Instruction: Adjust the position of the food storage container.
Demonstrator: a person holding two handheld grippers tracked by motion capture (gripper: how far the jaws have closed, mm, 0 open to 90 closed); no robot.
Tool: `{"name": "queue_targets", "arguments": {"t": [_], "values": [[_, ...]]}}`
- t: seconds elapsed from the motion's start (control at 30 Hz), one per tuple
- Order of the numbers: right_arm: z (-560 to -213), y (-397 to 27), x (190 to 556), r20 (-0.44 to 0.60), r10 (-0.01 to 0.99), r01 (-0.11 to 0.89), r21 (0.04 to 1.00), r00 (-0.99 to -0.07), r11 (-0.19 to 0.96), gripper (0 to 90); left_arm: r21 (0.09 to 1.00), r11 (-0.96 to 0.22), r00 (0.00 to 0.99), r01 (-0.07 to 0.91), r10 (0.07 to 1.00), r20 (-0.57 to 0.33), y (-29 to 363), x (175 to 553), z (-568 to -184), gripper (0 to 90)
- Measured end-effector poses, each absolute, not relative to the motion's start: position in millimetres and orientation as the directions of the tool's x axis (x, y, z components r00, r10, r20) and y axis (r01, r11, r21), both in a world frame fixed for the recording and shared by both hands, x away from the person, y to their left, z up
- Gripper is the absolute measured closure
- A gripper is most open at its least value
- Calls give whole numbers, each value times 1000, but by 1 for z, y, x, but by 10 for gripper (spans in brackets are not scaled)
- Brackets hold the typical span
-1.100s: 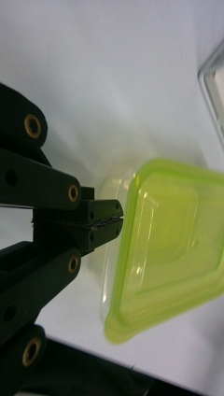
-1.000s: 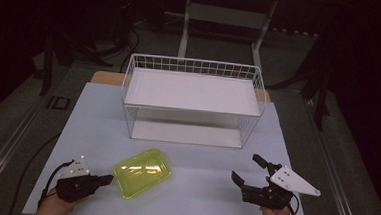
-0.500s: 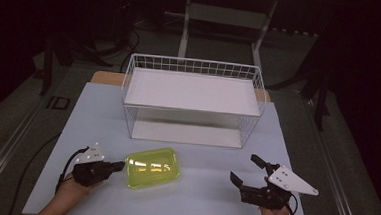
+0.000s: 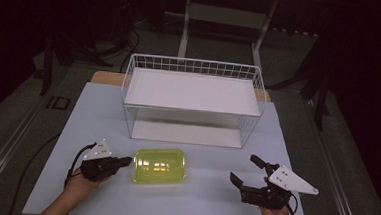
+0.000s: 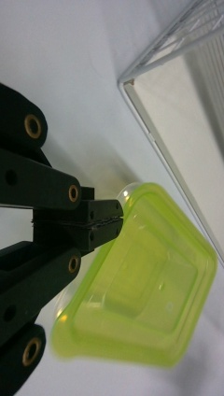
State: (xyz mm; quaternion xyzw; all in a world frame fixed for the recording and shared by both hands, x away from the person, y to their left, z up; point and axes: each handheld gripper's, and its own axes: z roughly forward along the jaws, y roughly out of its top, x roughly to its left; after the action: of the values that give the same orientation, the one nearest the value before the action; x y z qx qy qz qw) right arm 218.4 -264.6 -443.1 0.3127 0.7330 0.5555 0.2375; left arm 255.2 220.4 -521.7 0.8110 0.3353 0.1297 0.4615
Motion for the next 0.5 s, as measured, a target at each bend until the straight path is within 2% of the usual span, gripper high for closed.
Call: {"name": "queue_targets", "arguments": {"t": [0.13,0.17,0.5], "values": [[-444,-264,219,2,718,196,962,-696,188,134,838,-358,745,411,661,-84,225,250,-524,900],[-444,-263,219,3,714,199,961,-700,192,134,842,-341,747,419,656,-107,225,251,-527,900],[-445,-266,219,3,720,205,959,-694,193,136,844,-357,775,401,624,-104,208,263,-531,900]]}}
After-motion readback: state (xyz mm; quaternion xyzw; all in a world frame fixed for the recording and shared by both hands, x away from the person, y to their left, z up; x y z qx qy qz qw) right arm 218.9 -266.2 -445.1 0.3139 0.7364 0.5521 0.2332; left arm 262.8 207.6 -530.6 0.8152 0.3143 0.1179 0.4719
